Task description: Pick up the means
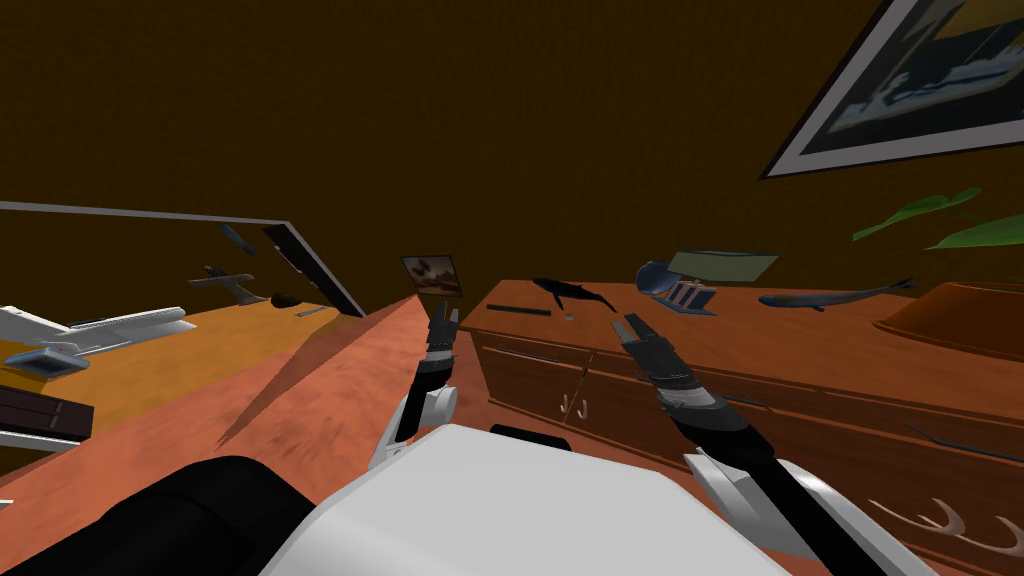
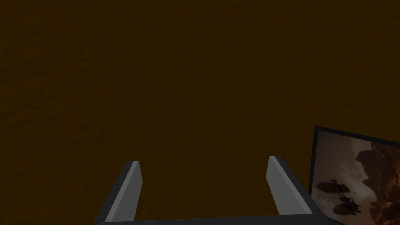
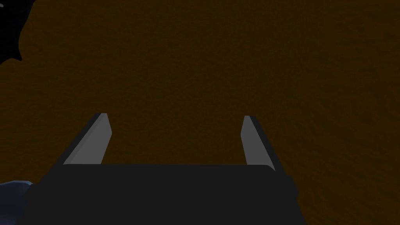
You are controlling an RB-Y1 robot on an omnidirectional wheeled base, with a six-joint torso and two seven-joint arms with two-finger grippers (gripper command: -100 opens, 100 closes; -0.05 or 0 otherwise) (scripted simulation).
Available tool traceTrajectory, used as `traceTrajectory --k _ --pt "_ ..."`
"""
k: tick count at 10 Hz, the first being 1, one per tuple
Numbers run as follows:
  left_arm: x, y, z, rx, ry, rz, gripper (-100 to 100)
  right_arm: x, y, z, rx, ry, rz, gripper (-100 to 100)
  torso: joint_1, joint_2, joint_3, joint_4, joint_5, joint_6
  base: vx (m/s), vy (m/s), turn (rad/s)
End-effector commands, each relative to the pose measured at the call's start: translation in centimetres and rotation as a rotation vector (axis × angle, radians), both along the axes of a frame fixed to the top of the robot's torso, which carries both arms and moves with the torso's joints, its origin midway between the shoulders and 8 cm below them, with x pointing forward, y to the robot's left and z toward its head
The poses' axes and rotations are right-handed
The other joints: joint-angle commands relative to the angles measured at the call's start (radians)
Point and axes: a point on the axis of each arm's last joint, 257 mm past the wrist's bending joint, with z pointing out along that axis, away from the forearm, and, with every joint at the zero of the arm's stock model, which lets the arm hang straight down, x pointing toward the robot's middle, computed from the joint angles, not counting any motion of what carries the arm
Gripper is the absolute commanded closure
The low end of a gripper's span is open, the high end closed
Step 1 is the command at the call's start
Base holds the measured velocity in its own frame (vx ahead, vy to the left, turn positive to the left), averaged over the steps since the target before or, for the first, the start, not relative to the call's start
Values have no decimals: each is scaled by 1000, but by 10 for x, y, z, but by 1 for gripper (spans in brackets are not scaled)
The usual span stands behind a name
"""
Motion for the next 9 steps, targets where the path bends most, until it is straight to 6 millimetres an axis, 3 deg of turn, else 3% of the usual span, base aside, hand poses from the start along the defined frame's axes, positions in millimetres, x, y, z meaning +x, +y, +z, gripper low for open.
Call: traceTrajectory --k 1,9 --pt "0 0 0 0 0 0 0 2 2 -5 -32 26 22 -100 0 0 0 0 0 0 0 3 26" --pt "0 0 0 0 0 0 0 9 5 -33 -160 170 100 -100 0 0 0 0 0 0 0 2 28"
